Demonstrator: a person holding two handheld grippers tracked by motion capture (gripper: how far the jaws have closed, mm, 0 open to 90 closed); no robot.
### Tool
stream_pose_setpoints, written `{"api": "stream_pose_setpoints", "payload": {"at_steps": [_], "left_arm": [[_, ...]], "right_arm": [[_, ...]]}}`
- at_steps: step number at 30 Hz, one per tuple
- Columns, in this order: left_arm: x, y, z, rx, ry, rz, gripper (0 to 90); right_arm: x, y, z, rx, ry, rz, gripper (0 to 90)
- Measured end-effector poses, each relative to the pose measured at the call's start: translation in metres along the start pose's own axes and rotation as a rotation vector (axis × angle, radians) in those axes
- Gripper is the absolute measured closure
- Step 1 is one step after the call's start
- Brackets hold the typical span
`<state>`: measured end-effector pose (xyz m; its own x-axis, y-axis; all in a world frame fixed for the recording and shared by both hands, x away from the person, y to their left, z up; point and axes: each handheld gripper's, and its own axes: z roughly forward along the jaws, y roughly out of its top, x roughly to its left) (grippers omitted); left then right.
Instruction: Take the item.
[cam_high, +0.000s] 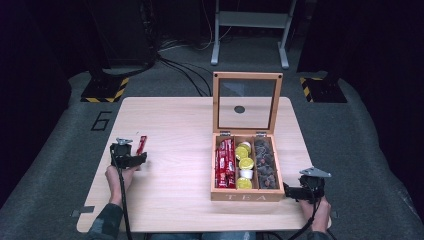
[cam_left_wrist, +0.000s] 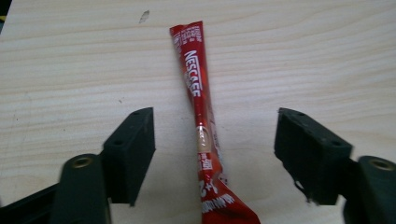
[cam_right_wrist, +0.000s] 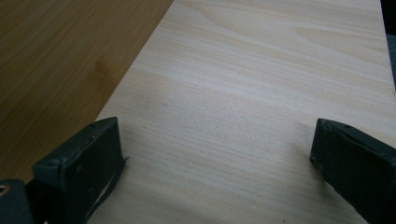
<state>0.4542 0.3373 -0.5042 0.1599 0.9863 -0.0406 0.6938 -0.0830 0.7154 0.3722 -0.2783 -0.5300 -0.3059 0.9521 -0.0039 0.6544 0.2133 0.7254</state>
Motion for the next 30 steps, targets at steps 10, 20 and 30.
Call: {"api": "stream_pose_setpoints", "payload": {"at_steps": [10, 20, 30], "left_arm": [[-0.005, 0.002, -0.033, -0.043, -0.050, 0.049, 14.9], [-0.010, -0.014, -0.061, -0.087, -0.045, 0.098, 13.9], [0.002, -0.044, -0.076, -0.086, -0.031, 0.094, 13.4]], "right_arm": [[0.000, 0.000, 0.000, 0.000, 0.000, 0.000, 1.7], [0.000, 0.000, 0.000, 0.000, -0.001, 0.001, 1.7], [0.000, 0.000, 0.000, -0.001, -0.002, 0.005, 1.6]]}}
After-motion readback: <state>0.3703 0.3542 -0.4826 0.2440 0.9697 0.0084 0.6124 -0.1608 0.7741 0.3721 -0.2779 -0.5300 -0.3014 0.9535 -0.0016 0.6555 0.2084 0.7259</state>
